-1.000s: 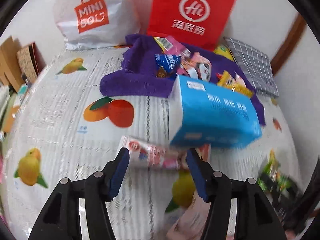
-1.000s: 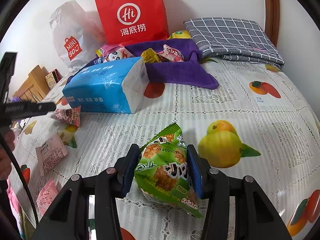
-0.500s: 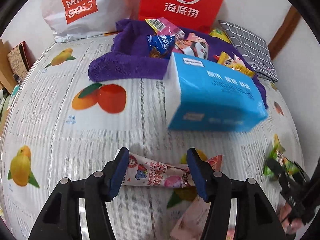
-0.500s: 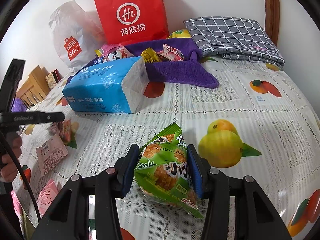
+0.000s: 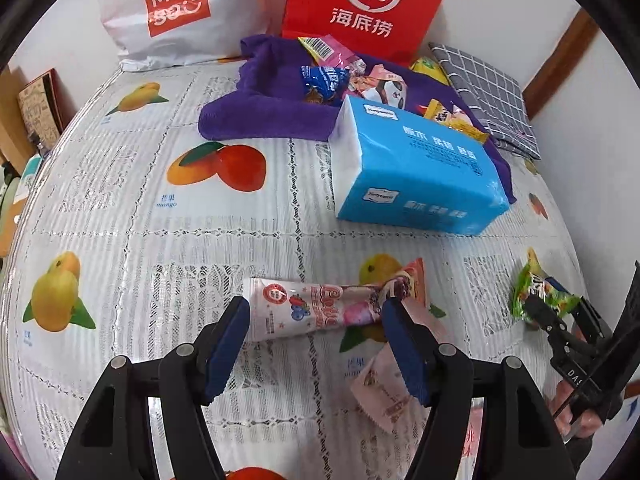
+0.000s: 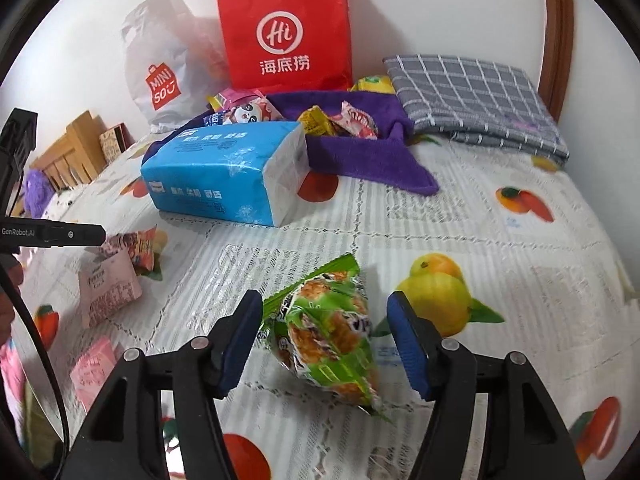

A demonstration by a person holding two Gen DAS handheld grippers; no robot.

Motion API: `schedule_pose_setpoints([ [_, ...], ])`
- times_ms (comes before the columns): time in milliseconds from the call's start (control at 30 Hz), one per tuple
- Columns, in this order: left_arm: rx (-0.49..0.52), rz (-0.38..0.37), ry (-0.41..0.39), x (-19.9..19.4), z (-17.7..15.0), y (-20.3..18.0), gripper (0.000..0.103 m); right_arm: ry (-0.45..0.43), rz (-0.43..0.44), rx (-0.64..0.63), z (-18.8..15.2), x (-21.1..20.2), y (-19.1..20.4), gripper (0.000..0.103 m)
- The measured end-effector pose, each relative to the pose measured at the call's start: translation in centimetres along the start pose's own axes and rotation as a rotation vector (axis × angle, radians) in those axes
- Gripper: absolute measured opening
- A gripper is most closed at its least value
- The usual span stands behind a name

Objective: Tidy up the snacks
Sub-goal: 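Carry the green and white packets over the purple towel with both tools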

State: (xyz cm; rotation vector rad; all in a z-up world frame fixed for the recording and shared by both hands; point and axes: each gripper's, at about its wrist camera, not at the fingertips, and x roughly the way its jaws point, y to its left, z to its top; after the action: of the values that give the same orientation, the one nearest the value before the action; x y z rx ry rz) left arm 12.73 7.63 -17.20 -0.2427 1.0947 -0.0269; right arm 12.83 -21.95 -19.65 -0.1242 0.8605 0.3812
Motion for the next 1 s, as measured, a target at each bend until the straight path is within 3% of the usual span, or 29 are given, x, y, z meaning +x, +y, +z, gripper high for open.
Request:
schedule_pose_setpoints([
  [133, 0.048, -0.015, -0.059, -1.2, 0.3, -0.3, 0.067, -0.004, 0.002, 0.008, -0.4, -1.2, -0.5, 0.064],
  [533, 0.421, 0.116, -0.016, 1.3, -0.2, -3.6, 0.067, 0.027, -0.018, 0.003, -1.7, -1.3, -1.0, 0.065],
  [800, 0.409, 0.06, 0.01, 3.8, 1.1, -3.3, 0.067, 0.04, -0.016, 0.011, -1.1, -0.1, -1.0, 0.065],
  [867, 0.407, 0.048, -0.007, 3.8, 1.0, -3.3, 0.063, 0.039, -0.019, 0.014, -1.0, 0.1, -1.0, 0.065],
  [933, 0.409, 0.043, -0.024, 3.6, 0.8, -3.4, 0.046, 0.04, -0.02, 0.014, -0.8, 0.4, -0.9, 0.065],
  [967, 0.405, 0.041, -0.031, 3.5, 0.7, -3.4, 0.044, 0.041, -0.021, 0.012, -0.8, 0.6, -0.8, 0.064],
  [1000, 0.403, 0.033, -0.037, 3.3, 0.6, -3.3, 0.037, 0.045, -0.024, 0.011, -0.7, 0.7, -0.8, 0.057],
])
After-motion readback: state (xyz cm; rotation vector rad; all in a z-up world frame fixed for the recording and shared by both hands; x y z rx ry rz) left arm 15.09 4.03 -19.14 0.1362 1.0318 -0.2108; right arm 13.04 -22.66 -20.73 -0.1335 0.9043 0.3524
